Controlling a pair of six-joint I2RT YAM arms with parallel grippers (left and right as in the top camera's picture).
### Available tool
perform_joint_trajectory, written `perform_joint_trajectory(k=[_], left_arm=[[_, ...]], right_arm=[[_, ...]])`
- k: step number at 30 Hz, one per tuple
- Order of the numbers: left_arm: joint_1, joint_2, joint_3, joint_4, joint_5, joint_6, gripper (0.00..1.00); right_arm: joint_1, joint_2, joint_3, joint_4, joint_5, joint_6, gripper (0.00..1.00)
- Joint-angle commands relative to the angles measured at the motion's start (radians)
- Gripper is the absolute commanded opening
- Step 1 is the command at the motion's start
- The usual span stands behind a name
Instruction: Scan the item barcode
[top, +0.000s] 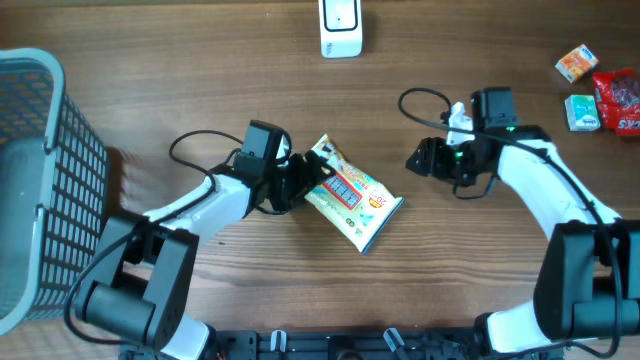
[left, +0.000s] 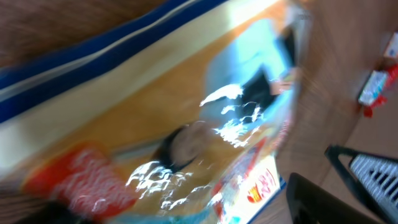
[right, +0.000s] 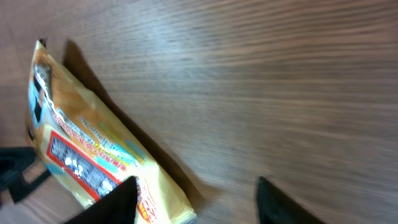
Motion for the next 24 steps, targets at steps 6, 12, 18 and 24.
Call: perform_joint_trajectory(k=[6, 12, 18, 24], left_arm=[[-0.004, 0.110, -0.021, 0.003, -0.088, -0.079, 0.25], [-0.003, 0.080, -0.021, -0.039, -0.028, -0.079, 0.04], [0.008, -0.218, 0.061, -0.359, -0.329, 0.036, 0.04], [-0.027, -0.462, 0.248, -0.753, -0.818, 0.080, 0.04]], right_arm=[[0.164, 0.132, -0.081, 0.109, -0.035, 0.115, 0.34], [0.186, 0.133, -0.081, 0.089, -0.035, 0.127, 0.33], [0.186, 0.133, -0.081, 0.085, 0.005, 0.104, 0.37], [0.186, 0.133, -0.081, 0.100, 0.010, 0.105, 0.37]])
